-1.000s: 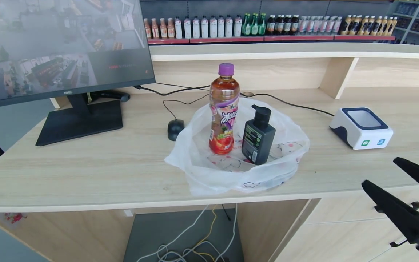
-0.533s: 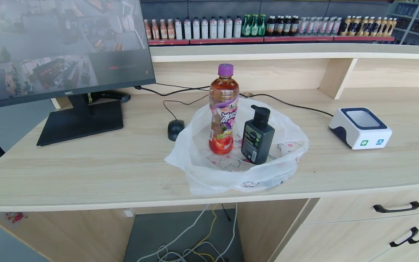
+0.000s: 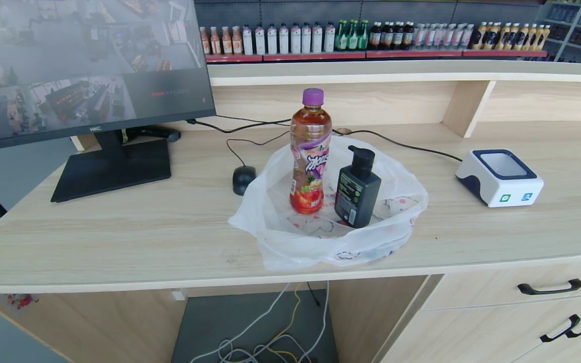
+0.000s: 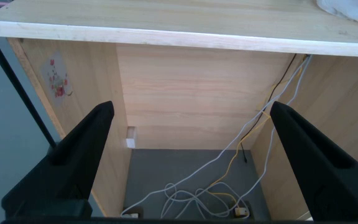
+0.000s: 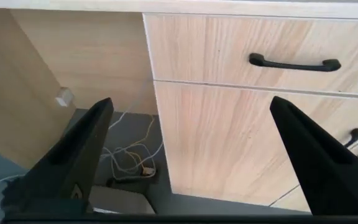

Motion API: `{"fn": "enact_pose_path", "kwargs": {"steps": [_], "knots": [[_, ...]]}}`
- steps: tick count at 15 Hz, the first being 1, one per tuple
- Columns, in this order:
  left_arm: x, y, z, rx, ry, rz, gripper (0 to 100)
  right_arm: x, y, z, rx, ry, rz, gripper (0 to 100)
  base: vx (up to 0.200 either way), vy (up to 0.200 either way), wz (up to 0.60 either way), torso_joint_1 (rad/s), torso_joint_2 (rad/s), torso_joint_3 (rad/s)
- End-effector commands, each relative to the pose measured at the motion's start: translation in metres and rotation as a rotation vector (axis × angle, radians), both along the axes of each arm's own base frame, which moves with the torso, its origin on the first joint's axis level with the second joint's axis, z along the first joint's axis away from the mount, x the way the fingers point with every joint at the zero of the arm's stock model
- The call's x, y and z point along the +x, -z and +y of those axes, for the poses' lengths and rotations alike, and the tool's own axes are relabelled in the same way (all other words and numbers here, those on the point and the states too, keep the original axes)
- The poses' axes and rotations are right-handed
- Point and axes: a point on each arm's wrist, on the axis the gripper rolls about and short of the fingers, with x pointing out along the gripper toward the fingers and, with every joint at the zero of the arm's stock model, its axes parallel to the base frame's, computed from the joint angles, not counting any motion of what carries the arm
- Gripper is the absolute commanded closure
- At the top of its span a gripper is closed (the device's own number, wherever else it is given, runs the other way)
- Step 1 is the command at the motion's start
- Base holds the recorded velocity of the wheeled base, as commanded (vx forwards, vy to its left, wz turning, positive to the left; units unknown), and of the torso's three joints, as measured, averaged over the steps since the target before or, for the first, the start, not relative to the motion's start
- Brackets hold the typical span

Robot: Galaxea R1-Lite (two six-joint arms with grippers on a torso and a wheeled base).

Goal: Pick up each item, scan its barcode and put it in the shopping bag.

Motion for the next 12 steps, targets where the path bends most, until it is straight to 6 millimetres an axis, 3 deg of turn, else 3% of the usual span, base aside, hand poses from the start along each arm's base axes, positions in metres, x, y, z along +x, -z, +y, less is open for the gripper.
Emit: {"fn": "enact_pose_path", "kwargs": {"steps": [1, 4, 9, 12], "knots": [[0.0000, 0.0000, 0.0000, 0.001, -0.001, 0.000, 0, 0.0030, -0.0009, 0.0010, -0.007, 0.052, 0.035, 0, 0.000, 0.000, 0.00, 0.000, 0.00, 0.000], [0.0000, 0.0000, 0.0000, 0.001, -0.001, 0.000, 0, 0.0077, -0.0020, 0.0050, 0.000, 0.177, 0.103, 0, 0.000, 0.000, 0.00, 0.000, 0.00, 0.000], [0.0000, 0.0000, 0.0000, 0.001, -0.001, 0.000, 0, 0.0086, 0.0039, 0.0037, 0.050, 0.253, -0.053, 0, 0.000, 0.000, 0.00, 0.000, 0.00, 0.000], [0.0000, 0.0000, 0.0000, 0.001, -0.001, 0.000, 0, 0.0088, 0.0049, 0.0052, 0.026, 0.187, -0.045, 0, 0.000, 0.000, 0.00, 0.000, 0.00, 0.000]]}}
